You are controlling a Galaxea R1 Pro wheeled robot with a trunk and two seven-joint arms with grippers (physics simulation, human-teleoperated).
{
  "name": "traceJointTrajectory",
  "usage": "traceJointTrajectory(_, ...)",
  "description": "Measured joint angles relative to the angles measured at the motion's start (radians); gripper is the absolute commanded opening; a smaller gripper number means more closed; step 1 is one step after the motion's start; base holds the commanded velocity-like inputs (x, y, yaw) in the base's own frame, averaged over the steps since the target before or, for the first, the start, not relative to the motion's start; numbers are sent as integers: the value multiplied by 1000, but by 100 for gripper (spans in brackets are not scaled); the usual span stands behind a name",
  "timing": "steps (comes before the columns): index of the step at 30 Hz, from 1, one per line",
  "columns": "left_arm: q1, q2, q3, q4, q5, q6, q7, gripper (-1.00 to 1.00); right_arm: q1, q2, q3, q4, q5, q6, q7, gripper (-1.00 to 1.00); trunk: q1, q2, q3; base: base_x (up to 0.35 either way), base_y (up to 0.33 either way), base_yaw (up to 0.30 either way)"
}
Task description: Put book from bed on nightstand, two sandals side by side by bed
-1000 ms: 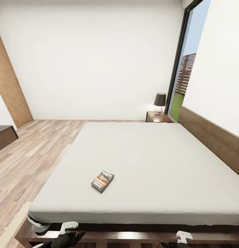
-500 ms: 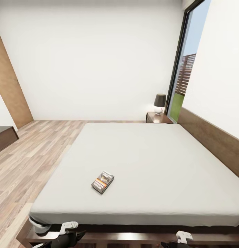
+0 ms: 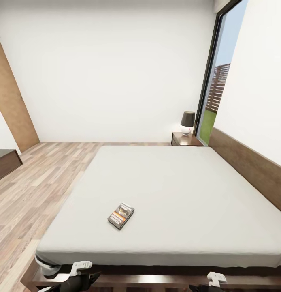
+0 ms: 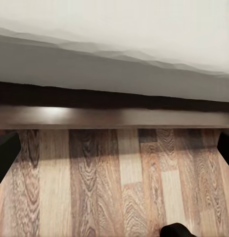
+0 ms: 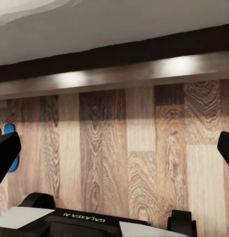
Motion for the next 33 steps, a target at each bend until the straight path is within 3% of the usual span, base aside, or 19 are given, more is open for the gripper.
traceJointTrajectory(33, 0, 0, 0, 0, 0, 0, 0, 100, 0, 0, 0, 0, 0, 0, 0, 100, -127, 231, 104, 0, 0, 0)
